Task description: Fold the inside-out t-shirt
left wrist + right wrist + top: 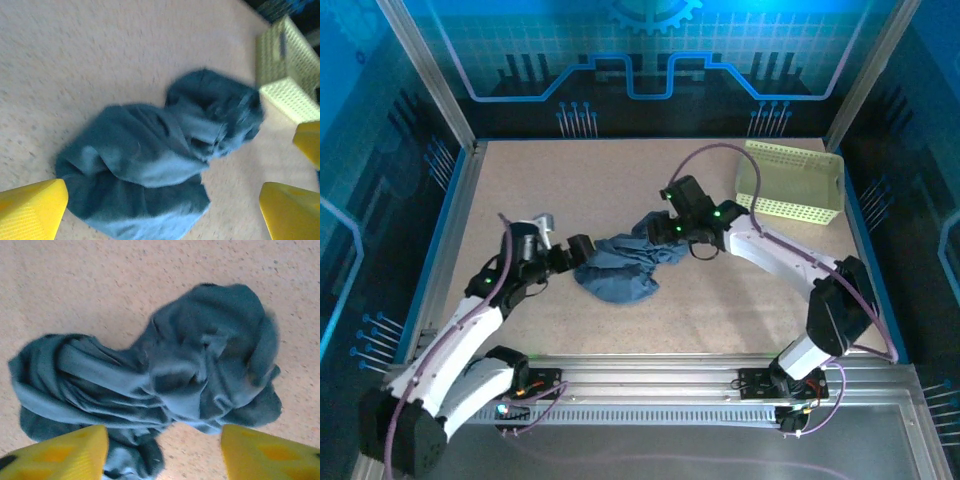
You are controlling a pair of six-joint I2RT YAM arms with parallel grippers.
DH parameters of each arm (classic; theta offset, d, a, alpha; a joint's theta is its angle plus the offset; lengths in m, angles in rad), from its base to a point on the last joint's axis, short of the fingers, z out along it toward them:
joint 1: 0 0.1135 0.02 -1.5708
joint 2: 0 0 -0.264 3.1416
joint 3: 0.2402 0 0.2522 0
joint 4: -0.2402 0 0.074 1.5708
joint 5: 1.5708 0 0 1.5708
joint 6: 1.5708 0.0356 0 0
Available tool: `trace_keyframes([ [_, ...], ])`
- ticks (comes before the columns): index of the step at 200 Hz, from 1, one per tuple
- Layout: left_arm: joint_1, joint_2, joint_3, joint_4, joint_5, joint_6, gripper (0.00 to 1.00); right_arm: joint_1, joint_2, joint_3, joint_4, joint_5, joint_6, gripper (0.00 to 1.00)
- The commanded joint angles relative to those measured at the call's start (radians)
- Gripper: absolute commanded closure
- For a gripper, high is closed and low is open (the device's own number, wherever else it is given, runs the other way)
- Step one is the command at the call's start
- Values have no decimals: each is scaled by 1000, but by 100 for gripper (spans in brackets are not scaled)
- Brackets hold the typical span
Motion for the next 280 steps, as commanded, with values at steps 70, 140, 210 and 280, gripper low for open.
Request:
trace_keyframes([
  [70,-154,335,144,-89,-365,35,2,-123,31,-63,133,-81,22,29],
  [140,-154,534,211,-29,-313,54,34,-122,225,45,150,31,7,72],
  [210,-117,420,300,-77,-390,126,100,-115,109,178,38,48,-50,100],
  [280,46,249,636,-151,-405,189,100,-111,68,628,-131,-12,-113,100],
])
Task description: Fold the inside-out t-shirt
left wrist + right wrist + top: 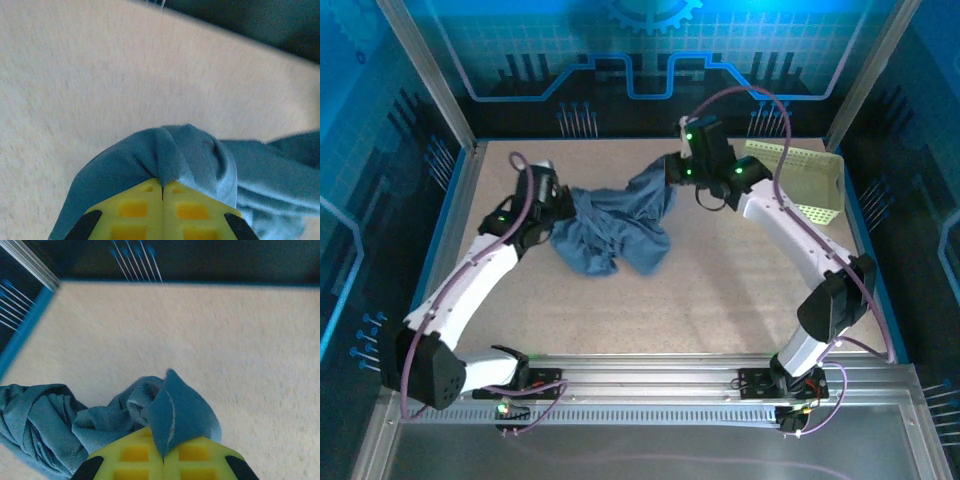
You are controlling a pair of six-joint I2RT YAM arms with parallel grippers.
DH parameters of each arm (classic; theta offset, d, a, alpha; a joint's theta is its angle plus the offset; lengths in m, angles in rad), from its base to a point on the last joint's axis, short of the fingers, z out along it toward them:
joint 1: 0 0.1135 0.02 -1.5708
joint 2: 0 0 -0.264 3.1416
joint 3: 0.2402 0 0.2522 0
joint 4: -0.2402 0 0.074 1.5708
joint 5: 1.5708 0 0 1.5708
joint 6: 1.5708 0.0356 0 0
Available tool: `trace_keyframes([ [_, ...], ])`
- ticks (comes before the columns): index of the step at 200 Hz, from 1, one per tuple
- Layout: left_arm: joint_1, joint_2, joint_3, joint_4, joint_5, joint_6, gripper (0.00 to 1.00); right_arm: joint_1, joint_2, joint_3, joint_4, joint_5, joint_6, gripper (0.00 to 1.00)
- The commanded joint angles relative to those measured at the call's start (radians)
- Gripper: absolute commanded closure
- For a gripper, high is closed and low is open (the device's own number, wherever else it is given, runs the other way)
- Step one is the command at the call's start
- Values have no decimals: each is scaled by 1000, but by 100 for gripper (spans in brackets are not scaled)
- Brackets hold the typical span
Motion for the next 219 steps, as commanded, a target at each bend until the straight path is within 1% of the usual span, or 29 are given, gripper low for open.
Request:
trace_keyframes([
  [1,15,-92,138,-21,-47,54,100,3,-31,155,-79,-31,-43,100],
  [19,15,-177,139,55,3,45,100,5,-58,217,-71,-37,-52,100],
  [37,11,-258,59,113,83,13,100,0,-104,181,-55,-10,-37,100],
  [55,8,-318,-75,109,112,-29,100,-1,-176,39,-16,30,-16,100],
  [63,7,-342,-155,99,96,-52,100,-2,-213,-47,3,59,-1,100],
  [77,9,-375,-307,62,37,-123,100,-10,-273,-196,12,125,41,100],
  [87,10,-378,-403,35,28,-183,100,-28,-302,-301,14,146,87,100],
  [95,10,-368,-469,32,51,-222,100,-41,-313,-378,31,131,108,100],
  [103,10,-353,-529,47,103,-253,100,-50,-306,-436,43,106,123,100],
  [122,8,-313,-612,86,217,-277,100,-46,-258,-508,45,53,126,100],
  [128,6,-306,-615,79,238,-276,97,-44,-242,-522,43,51,126,100],
  [139,0,-298,-597,43,262,-265,85,-44,-224,-543,38,61,132,100],
  [148,-5,-301,-565,-11,255,-246,74,-44,-220,-557,33,76,134,100],
  [156,-5,-313,-530,-62,231,-227,65,-43,-226,-572,39,81,126,100],
  [174,-4,-339,-452,-141,140,-193,50,-40,-262,-607,66,70,107,100],
  [189,1,-298,-374,-170,80,-168,29,-35,-290,-627,66,72,108,100],
  [196,1,-253,-329,-176,68,-153,26,-30,-298,-632,58,72,108,100],
  [219,1,-32,-153,-197,57,-109,24,4,-334,-662,9,129,116,100],
])
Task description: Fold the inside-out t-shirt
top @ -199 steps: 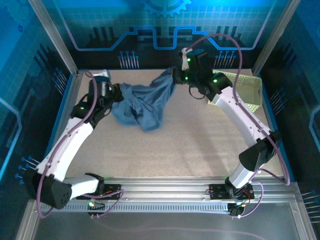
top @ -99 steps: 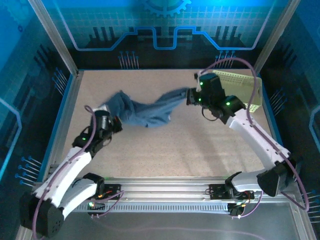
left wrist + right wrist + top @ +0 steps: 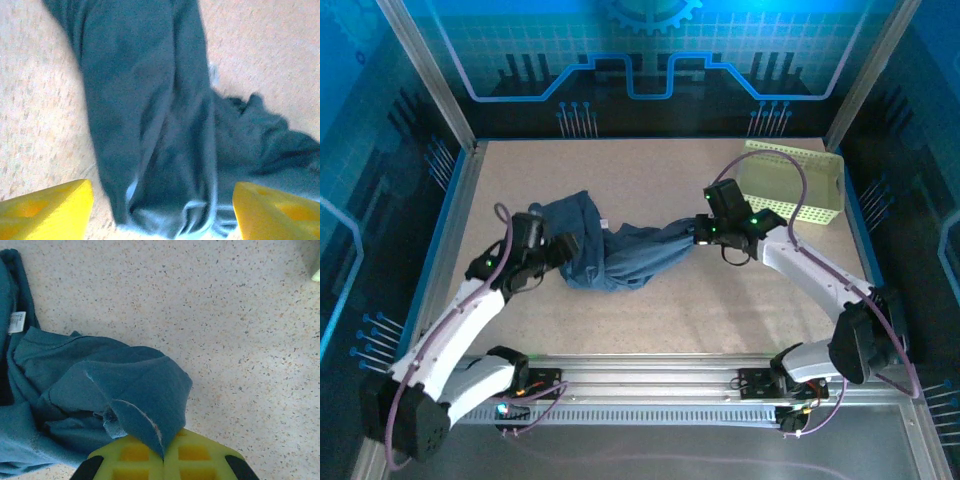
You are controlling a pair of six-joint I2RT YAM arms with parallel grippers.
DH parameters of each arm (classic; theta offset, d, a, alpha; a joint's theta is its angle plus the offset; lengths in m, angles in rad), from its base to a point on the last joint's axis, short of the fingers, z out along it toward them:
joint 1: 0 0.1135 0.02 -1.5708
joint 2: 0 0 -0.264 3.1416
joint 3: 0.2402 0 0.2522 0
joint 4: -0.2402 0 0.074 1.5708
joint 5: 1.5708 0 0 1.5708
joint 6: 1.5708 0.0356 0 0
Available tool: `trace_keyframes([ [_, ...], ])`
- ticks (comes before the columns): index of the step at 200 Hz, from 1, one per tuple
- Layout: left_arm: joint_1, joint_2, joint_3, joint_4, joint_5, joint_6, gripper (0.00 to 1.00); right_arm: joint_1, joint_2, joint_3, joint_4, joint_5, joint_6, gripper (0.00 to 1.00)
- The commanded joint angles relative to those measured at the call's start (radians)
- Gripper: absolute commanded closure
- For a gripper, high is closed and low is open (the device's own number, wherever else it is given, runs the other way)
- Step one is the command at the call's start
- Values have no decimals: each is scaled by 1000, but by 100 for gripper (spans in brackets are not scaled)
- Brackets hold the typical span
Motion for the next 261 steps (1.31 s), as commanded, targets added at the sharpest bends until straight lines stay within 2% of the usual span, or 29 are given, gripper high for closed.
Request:
trace_keyframes([
  [1,2,186,148,-61,-59,65,24,34,-56,-35,-27,69,10,100],
  [33,1,513,420,-121,-168,93,17,46,-138,-125,-36,108,43,100],
  [69,-4,882,753,-224,-201,114,16,50,-194,-183,-9,109,55,100],
  [104,-6,1095,939,-272,-223,108,18,52,-195,-172,-11,121,45,100],
  [135,-6,1235,1070,-341,-274,117,27,51,-197,-166,-7,119,37,100],
  [177,-2,1292,1116,-321,-260,139,46,51,-195,-161,-5,132,35,100],
  [206,2,1277,1125,-316,-267,146,72,45,-188,-142,-15,147,30,100],
  [233,16,1176,1110,-314,-298,166,100,7,-159,-70,-58,158,6,100],
  [261,76,932,1001,-254,-322,168,100,-85,-108,79,-78,99,-43,100],
])
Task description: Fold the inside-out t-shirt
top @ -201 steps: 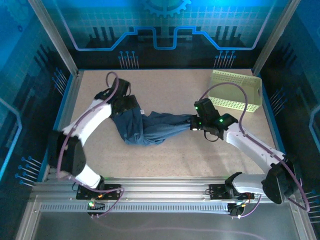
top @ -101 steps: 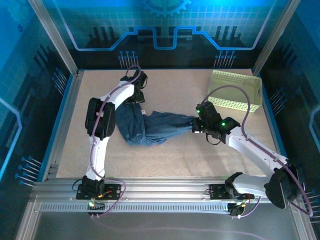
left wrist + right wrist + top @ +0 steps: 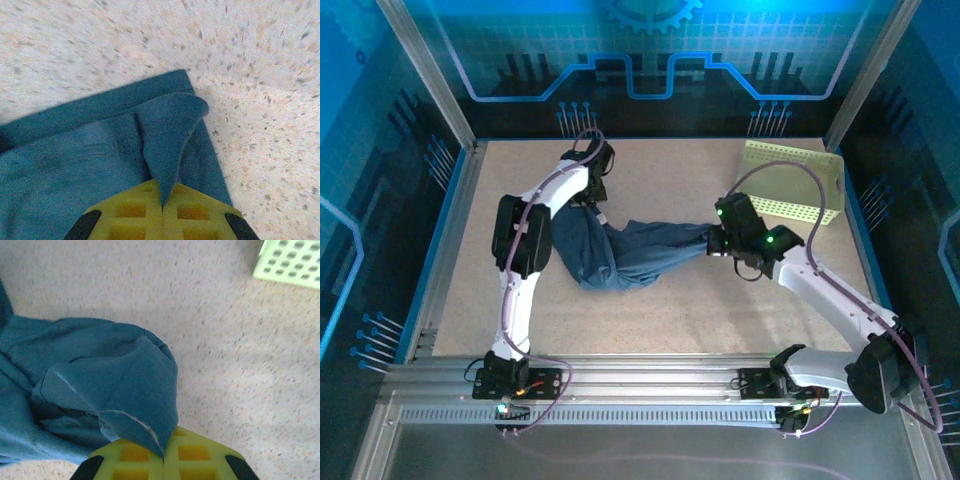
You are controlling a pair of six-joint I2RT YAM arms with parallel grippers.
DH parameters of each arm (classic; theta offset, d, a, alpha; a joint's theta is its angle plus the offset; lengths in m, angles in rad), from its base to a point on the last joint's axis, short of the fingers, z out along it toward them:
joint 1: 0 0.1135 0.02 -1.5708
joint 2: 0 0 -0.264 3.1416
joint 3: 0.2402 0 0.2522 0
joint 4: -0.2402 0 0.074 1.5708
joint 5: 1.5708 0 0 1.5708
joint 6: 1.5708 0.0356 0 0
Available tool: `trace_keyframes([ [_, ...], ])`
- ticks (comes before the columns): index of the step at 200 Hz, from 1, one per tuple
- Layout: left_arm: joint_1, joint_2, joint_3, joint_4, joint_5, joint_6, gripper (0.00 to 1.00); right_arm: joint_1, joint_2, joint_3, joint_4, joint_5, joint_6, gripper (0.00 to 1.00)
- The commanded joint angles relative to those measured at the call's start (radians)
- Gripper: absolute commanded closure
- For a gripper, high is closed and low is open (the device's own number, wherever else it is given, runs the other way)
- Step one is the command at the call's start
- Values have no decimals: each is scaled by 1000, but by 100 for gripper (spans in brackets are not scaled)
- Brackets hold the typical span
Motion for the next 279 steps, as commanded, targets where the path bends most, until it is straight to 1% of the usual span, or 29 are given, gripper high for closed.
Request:
trace_keyframes([
  [1,64,-285,-63,33,-55,9,100,-76,36,143,-20,-19,-47,100],
  [17,116,-483,-150,88,-43,0,100,-124,115,289,-37,-68,-67,100],
  [35,171,-733,-248,152,-16,-32,100,-147,244,501,-71,-97,-92,100],
  [48,191,-913,-322,226,-1,-39,100,-163,348,682,-120,-118,-100,100],
  [61,195,-1065,-378,294,4,-16,100,-174,440,876,-178,-131,-108,100],
  [82,197,-1203,-434,324,-39,14,100,-184,571,1140,-288,-85,-113,100],
  [91,199,-1238,-471,320,-61,14,100,-194,603,1204,-322,-67,-104,100],
  [100,204,-1268,-521,314,-75,1,100,-206,616,1232,-347,-58,-87,100],
  [117,216,-1335,-642,317,-73,-44,100,-227,600,1185,-331,-73,-70,100],
  [136,229,-1394,-770,293,-71,-125,100,-240,540,1050,-250,-99,-73,100],
  [150,237,-1404,-838,279,-52,-148,100,-248,525,968,-190,-126,-84,100],
  [186,239,-1415,-899,269,34,-166,100,-253,610,963,-222,-126,-100,100],
  [201,239,-1432,-933,238,64,-186,100,-252,612,949,-210,-137,-106,100],
  [210,239,-1445,-972,212,112,-217,100,-253,596,935,-197,-152,-111,100],
  [229,238,-1489,-1107,166,270,-300,100,-252,536,892,-186,-168,-116,100],
  [243,234,-1526,-1221,118,384,-365,100,-252,460,809,-185,-157,-107,100],
  [255,221,-1540,-1294,66,425,-394,100,-252,379,702,-177,-140,-88,100],
  [269,210,-1554,-1348,30,445,-393,100,-254,287,549,-162,-117,-61,100],
  [274,208,-1557,-1357,24,447,-386,94,-255,253,494,-153,-113,-54,100],
  [279,206,-1558,-1360,14,441,-385,84,-255,224,441,-143,-109,-48,100],
])
